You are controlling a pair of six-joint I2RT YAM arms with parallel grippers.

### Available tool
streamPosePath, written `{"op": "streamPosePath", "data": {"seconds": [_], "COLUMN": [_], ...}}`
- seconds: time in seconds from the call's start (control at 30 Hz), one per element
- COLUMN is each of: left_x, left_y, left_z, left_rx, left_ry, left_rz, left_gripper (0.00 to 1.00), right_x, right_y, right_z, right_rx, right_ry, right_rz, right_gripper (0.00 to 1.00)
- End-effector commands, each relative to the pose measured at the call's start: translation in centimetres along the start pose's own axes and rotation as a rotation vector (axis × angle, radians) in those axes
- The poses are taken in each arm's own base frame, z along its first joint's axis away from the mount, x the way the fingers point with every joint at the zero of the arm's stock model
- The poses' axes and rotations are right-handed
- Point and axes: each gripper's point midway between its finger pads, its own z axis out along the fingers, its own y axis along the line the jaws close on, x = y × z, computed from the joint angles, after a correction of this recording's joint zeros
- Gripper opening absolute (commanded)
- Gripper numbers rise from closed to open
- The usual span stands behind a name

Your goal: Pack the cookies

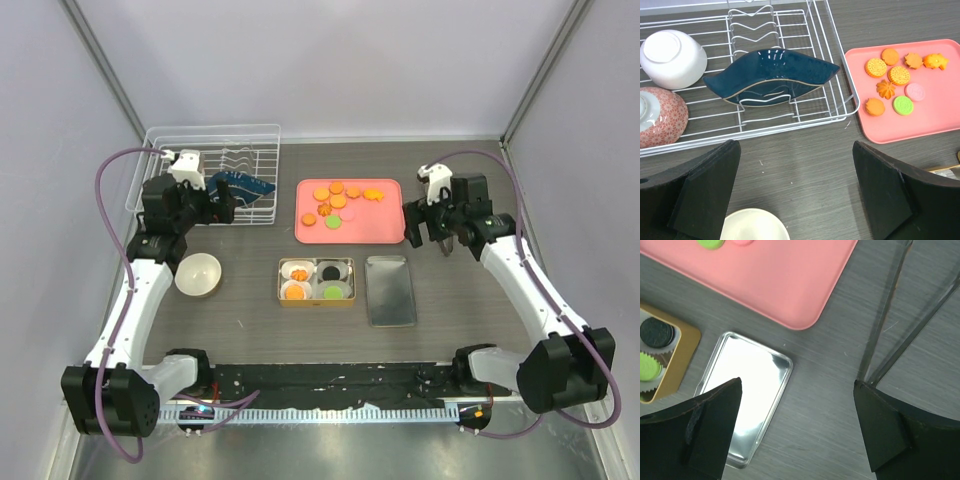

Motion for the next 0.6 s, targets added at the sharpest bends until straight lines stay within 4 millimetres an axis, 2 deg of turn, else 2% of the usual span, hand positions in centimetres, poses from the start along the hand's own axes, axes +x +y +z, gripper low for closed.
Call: {"op": "streamPosePath", "data": {"seconds": [0.0,0.23,0.33,0.57], "left_x": [-3.0,-2.5,-2.3,-2.0], "left_y": [-0.8,-1.0,-1.0,-1.1], "left_z": [-1.0,-0.9,-0.8,-0.7], "left_rx": [0.037,0.052,0.056,0.064], "left_ry": [-0.08,-0.065,-0.059,-0.051], "left_rz": [0.024,0.023,0.022,0.018], "left_gripper": [1.0,1.0,1.0,1.0], "right_x": [1.5,6.9,8.7,11.2], "right_y": [1.1,1.6,1.7,1.7], "right_z": [-0.7,2.1,3.2,4.9], "right_rx": [-0.023,-0.028,-0.031,-0.027], "right_ry": [0.039,0.232,0.302,0.405], "right_rz": [-0.045,-0.052,-0.03,0.002], "right_gripper": [0.93,0.81,0.75,0.68]}}
